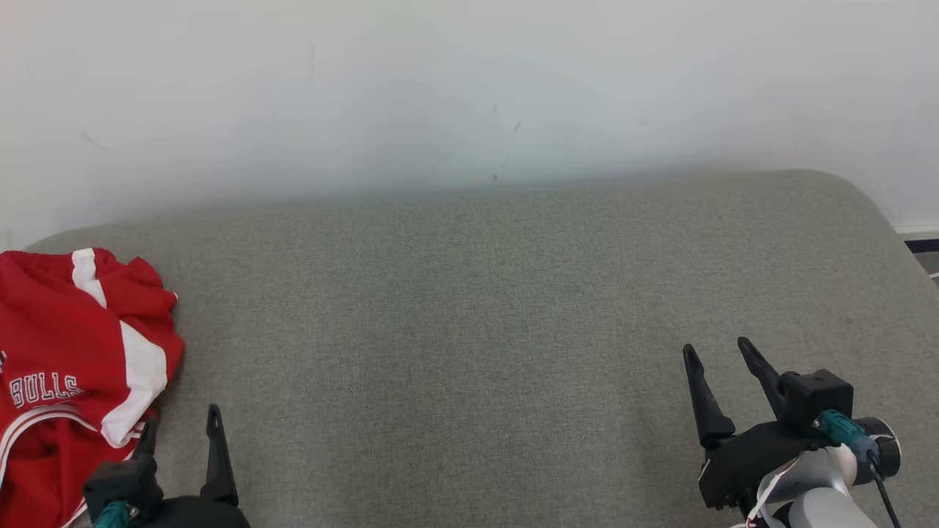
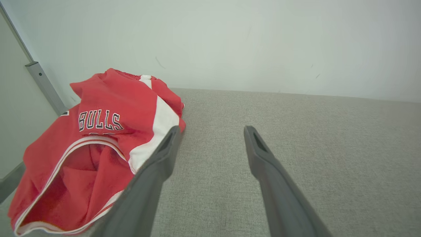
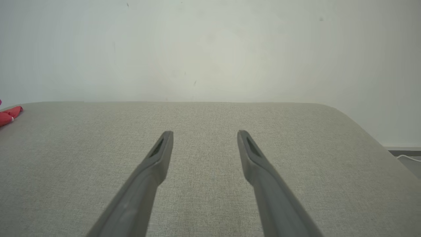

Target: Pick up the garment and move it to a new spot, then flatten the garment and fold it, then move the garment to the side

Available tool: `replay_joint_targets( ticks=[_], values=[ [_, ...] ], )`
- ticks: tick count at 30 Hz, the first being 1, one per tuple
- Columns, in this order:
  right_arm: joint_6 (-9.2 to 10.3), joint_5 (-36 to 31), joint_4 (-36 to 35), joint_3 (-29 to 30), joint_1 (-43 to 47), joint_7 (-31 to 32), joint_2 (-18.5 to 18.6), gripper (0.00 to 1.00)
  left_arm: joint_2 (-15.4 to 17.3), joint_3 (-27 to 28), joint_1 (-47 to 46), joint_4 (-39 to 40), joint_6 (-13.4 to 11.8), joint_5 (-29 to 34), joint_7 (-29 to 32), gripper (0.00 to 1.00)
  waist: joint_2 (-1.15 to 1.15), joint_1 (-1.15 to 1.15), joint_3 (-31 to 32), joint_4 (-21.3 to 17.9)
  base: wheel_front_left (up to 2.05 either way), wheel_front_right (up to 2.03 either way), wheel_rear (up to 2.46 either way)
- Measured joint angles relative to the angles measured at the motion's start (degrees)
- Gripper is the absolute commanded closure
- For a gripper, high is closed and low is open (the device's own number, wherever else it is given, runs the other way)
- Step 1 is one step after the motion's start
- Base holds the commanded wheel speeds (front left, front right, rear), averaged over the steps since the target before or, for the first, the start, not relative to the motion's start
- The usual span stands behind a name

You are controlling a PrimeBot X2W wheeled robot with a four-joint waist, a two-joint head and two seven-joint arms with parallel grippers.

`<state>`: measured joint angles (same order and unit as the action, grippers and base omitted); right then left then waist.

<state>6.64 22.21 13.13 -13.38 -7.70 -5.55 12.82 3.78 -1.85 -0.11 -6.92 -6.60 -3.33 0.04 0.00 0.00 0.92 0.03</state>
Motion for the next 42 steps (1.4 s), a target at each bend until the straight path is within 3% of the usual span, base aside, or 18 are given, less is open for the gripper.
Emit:
replay_joint_targets(
  ticks=[5, 42],
  values=[
    [0.48, -3.2, -0.3, -0.2, 0.0, 0.0, 0.6, 0.0, 0.0, 0.0, 0.0, 1.2, -0.5, 3.6, 0.5, 0.0, 0.0, 0.0, 0.0, -0.1, 0.0, 0.0, 0.0],
    [0.49, -3.9, -1.7, 5.6, 0.8, 2.1, -1.8, 0.0, -0.6, 1.1, 1.1, 4.8, -0.5, 3.5, 4.0, 0.0, 0.0, 0.0, 0.2, 0.9, 0.0, 0.0, 0.0]
  ],
)
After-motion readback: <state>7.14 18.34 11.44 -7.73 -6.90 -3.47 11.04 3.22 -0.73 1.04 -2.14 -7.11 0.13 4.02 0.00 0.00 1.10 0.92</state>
